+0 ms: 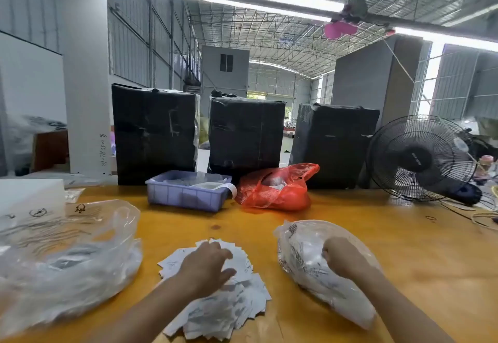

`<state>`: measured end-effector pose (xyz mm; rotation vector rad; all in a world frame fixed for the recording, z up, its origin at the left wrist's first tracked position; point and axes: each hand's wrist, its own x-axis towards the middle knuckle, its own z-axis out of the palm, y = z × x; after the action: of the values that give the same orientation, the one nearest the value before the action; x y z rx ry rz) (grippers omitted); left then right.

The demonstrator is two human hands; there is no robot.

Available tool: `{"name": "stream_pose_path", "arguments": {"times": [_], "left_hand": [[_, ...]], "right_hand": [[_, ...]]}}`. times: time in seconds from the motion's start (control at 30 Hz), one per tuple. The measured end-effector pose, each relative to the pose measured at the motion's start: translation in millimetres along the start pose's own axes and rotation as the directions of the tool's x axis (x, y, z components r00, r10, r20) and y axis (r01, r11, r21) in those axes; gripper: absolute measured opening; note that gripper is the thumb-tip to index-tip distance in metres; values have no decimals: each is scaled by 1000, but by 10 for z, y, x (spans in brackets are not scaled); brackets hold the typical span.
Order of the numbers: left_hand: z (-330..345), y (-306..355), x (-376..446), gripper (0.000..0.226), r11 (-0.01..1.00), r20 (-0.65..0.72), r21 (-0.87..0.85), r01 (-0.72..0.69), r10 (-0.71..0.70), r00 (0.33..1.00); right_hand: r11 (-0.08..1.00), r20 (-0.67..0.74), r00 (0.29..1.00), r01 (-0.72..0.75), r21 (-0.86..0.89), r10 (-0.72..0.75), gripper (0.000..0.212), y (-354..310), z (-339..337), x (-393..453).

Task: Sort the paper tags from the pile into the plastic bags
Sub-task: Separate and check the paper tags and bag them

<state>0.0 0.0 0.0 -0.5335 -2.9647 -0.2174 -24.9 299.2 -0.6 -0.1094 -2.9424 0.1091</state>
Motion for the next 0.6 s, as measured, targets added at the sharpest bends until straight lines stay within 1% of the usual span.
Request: {"name": "stream_pose_path", "arguments": {"times": [0.03, 0.1, 0.13, 0.17, 0.23, 0.3, 0.37, 0.43, 0.5, 0.57, 0.6], "left_hand": [[48, 17, 26, 45, 999, 55, 30, 23, -25, 998], [147, 5, 96, 42, 996, 126, 72, 51, -59, 990], [166, 6, 114, 37, 995, 137, 77, 56, -66, 988], [182, -3, 142, 32, 996, 132, 67, 57, -66, 989], [194, -22, 185, 25, 996, 74, 76, 52, -57, 996], [181, -44, 206, 27, 989, -3, 143, 46, -46, 999], [181, -88, 234, 25, 988, -59, 144, 49, -40, 997], [176, -134, 253, 19, 996, -134, 54, 64, -56, 989], [149, -169, 256, 14, 984, -183, -142, 107, -132, 974], [74, -174, 248, 11, 927, -153, -342, 152, -215, 965], [29, -179, 241, 11, 877, -130, -453, 162, -244, 961]], "right_hand": [[999, 41, 999, -9, -32, 10, 29, -4, 65, 29], [997, 66, 997, -25, -72, 30, 23, 13, 167, 75], [995, 91, 995, -31, -97, 40, 19, -6, 183, 78], [996, 82, 996, -35, -86, 42, 17, -6, 206, 93], [998, 47, 998, -44, -37, 46, 14, -9, 236, 118], [998, 16, 998, -64, -21, 64, 27, -41, 249, 114], [997, 20, 997, -75, 1, 75, 25, -54, 257, 108], [996, 25, 997, -75, 47, 74, 26, -43, 223, 103], [994, 13, 997, -76, 81, 76, 35, -41, 147, 78], [987, -33, 996, -80, 136, 85, 41, -58, 41, 22], [981, -59, 993, -93, 173, 104, 39, -67, -21, -20]]}}
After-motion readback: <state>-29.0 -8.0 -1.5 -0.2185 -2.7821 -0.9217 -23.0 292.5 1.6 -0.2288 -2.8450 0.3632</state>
